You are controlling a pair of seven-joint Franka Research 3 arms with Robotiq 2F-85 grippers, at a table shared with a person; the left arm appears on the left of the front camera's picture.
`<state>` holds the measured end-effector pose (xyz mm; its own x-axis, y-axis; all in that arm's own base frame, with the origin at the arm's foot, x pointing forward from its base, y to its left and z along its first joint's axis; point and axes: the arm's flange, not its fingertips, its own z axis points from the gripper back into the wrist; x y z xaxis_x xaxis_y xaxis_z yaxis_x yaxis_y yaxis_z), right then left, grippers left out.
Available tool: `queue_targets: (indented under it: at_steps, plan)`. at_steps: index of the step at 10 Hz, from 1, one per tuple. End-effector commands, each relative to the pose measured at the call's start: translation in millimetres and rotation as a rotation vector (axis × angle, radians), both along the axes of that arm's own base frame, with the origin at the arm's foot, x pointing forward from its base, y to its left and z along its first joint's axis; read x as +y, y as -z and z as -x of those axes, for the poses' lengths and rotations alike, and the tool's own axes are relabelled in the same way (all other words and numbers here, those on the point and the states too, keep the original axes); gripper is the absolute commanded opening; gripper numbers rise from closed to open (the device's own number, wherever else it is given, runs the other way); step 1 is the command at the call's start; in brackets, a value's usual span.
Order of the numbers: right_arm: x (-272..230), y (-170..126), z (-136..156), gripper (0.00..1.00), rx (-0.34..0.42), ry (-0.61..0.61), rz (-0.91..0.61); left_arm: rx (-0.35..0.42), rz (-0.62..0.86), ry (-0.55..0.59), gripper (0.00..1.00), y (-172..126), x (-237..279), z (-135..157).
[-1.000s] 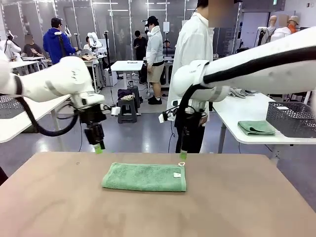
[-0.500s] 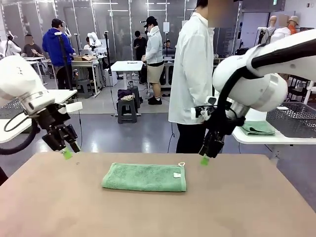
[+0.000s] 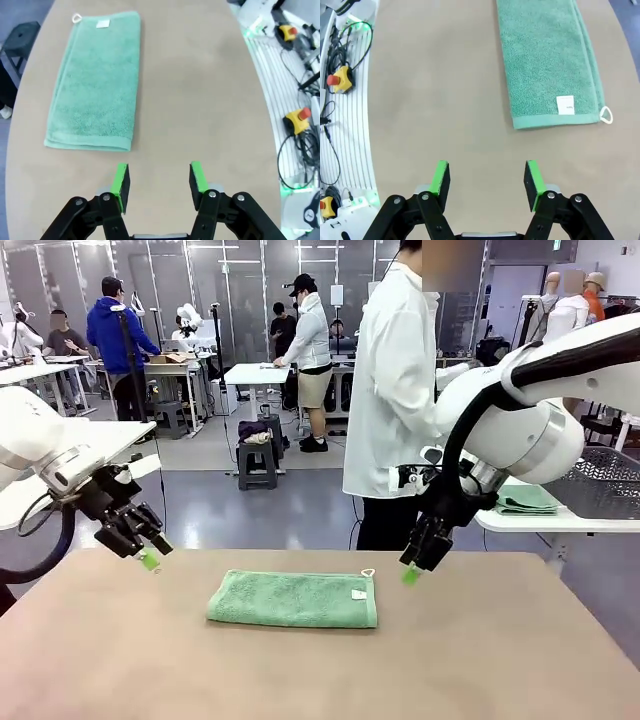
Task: Fold the towels and place them in the basket.
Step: When a person lays out a Towel with hook on the table, fold it in half twice.
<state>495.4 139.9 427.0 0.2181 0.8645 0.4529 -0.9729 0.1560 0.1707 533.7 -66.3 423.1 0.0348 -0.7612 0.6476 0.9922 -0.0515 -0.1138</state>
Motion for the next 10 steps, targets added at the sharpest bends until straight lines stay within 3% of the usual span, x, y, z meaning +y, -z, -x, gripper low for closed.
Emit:
queue_targets:
  at_steps: [1, 5, 7, 9, 10]
  plan:
    - [1.1, 0.9, 0.7, 0.75, 0.003, 0.000, -0.002, -0.034, 0.089, -0.008, 0.62, 6.7, 11.9, 6.6]
    - [39.9, 15.0, 3.7, 0.75, 0.116, 0.811, -0.116, -0.025, 0.167, -0.011, 0.62, 14.7, 27.2, -1.7]
    - [55.3, 12.6, 6.8, 0.75, 0.236, 1.115, -0.083, -0.034, 0.216, -0.013, 0.62, 16.6, 33.3, -6.2]
    - [60.7, 13.2, 10.7, 0.75, 0.373, 1.277, -0.057, -0.046, 0.275, -0.023, 0.62, 19.0, 38.3, -7.8]
    - [61.2, 16.4, 11.3, 0.75, 0.417, 1.300, -0.055, -0.049, 0.298, -0.032, 0.62, 19.8, 39.6, -9.0]
